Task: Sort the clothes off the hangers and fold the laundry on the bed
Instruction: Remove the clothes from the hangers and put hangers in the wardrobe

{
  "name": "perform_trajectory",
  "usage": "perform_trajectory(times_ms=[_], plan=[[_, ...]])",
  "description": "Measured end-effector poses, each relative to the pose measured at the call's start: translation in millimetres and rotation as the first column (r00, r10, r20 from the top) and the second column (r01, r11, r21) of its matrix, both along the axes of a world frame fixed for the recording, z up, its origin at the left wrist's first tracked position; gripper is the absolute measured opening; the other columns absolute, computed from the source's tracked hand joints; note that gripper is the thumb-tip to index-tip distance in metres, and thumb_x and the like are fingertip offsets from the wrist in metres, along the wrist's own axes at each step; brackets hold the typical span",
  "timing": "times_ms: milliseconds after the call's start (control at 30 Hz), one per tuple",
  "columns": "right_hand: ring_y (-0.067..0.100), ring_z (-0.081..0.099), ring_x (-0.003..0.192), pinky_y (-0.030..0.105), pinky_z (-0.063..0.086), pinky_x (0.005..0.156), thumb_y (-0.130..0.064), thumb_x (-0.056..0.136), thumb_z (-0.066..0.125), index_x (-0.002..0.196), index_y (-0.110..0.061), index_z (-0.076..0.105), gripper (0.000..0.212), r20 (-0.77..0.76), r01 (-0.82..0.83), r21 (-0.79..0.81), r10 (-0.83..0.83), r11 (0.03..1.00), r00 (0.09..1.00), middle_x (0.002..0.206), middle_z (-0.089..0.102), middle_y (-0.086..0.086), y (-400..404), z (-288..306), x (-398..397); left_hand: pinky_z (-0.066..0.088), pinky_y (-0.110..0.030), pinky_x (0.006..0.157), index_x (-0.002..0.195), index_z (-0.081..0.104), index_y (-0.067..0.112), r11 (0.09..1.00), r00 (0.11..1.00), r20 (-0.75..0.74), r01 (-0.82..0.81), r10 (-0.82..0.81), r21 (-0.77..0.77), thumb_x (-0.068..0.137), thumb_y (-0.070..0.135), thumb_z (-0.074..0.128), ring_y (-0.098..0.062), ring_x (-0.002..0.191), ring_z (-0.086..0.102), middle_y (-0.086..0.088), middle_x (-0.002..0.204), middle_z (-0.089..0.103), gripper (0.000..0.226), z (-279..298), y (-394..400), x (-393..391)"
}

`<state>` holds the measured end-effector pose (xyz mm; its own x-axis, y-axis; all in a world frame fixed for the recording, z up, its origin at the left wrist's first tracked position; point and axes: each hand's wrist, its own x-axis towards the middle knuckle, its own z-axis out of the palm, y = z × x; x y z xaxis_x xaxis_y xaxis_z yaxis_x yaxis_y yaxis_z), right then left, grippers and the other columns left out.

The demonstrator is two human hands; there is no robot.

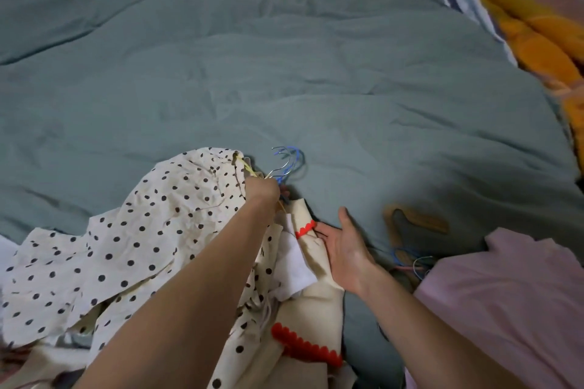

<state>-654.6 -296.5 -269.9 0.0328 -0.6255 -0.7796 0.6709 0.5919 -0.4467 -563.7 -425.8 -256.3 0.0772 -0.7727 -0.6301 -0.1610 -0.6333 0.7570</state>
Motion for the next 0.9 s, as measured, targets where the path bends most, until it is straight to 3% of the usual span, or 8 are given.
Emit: perform_trajectory(times_ms=[100, 200, 333, 467, 567, 767, 900], plan=[[0.026, 0.062, 0.108, 0.038, 0.048, 0.086, -0.064, 0.095, 0.013, 0.126, -0.006, 0.056, 0.079, 0.013, 0.015, -0.032, -0.015, 0.999, 1.000, 0.121, 0.065, 0.013, -0.9, 15.3, 1.3, 0.047, -0.025, 0.043, 0.082, 0.042, 0.002, 0.968, 0.915, -0.317, -0.227, 0.248, 0.102, 0.096, -0.006, 0.026, -0.017, 0.036, 0.050, -0.012, 0.062, 0.048, 0.022, 19.3, 3.3, 8.1], [0.024, 0.060, 0.111, 0.036, 0.046, 0.091, -0.060, 0.097, 0.016, 0.122, -0.006, 0.058, 0.072, 0.020, 0.035, -0.076, -0.034, 0.996, 0.999, 0.121, 0.065, 0.011, 0.7, 47.3, 3.6, 0.049, -0.031, 0.054, 0.082, 0.045, 0.004, 0.961, 0.802, -0.543, -0.135, 0.250, 0.243, 0.096, 0.000, 0.024, -0.021, 0.056, 0.052, -0.011, 0.070, 0.050, 0.025, 59.8, 7.2, 37.1], [0.027, 0.062, 0.107, 0.038, 0.047, 0.089, -0.055, 0.099, 0.021, 0.116, -0.006, 0.061, 0.065, -0.014, -0.007, -0.144, 0.005, 0.990, 1.000, 0.118, 0.066, 0.015, 12.1, 112.0, 16.9, 0.061, -0.033, 0.068, 0.097, 0.058, -0.006, 0.973, 0.721, -0.678, 0.019, 0.146, 0.230, 0.093, -0.003, 0.031, -0.022, 0.077, 0.070, -0.011, 0.081, 0.069, 0.028, 138.2, 22.9, 81.9], [0.024, 0.064, 0.101, 0.036, 0.048, 0.088, -0.049, 0.100, 0.026, 0.110, -0.007, 0.062, 0.056, -0.085, -0.093, -0.233, 0.075, 0.968, 0.994, 0.112, 0.069, 0.013, 33.7, 189.1, 42.0, 0.054, -0.035, 0.087, 0.108, 0.056, 0.003, 0.992, 0.673, -0.740, 0.086, 0.013, 0.095, 0.095, -0.004, 0.039, -0.023, 0.092, 0.071, -0.012, 0.112, 0.070, 0.023, 225.4, 59.9, 107.5], [0.021, 0.065, 0.093, 0.033, 0.048, 0.084, -0.045, 0.100, 0.028, 0.105, -0.007, 0.064, 0.052, -0.149, -0.134, -0.320, 0.090, 0.938, 0.985, 0.104, 0.070, 0.013, 56.0, 251.1, 55.7, 0.055, -0.034, 0.087, 0.108, 0.058, 0.001, 0.998, 0.681, -0.730, 0.062, -0.063, -0.029, 0.097, -0.002, 0.042, -0.024, 0.092, 0.072, -0.015, 0.109, 0.071, 0.019, 283.9, 97.8, 122.7], [0.010, 0.065, 0.088, 0.025, 0.048, 0.082, -0.036, 0.100, 0.033, 0.113, -0.012, 0.063, 0.041, -0.360, -0.321, -0.481, 0.151, 0.816, 0.921, 0.102, 0.070, 0.002, 112.2, 374.2, 75.9, 0.057, -0.030, 0.082, 0.106, 0.060, -0.005, 0.982, 0.675, -0.730, -0.039, -0.108, -0.182, 0.095, 0.001, 0.046, -0.020, 0.087, 0.073, -0.017, 0.099, 0.073, 0.019, 398.3, 168.4, 169.7], [0.014, 0.066, 0.099, 0.030, 0.048, 0.094, -0.037, 0.090, 0.047, 0.112, -0.013, 0.065, 0.038, -0.427, -0.413, -0.591, 0.165, 0.693, 0.889, 0.113, 0.070, 0.007, 151.1, 445.9, 109.8, 0.058, -0.027, 0.081, 0.108, 0.061, -0.003, 0.954, 0.676, -0.713, -0.046, -0.188, -0.296, 0.089, -0.001, 0.050, -0.016, 0.089, 0.072, -0.014, 0.099, 0.073, 0.022, 465.7, 217.7, 212.8]])
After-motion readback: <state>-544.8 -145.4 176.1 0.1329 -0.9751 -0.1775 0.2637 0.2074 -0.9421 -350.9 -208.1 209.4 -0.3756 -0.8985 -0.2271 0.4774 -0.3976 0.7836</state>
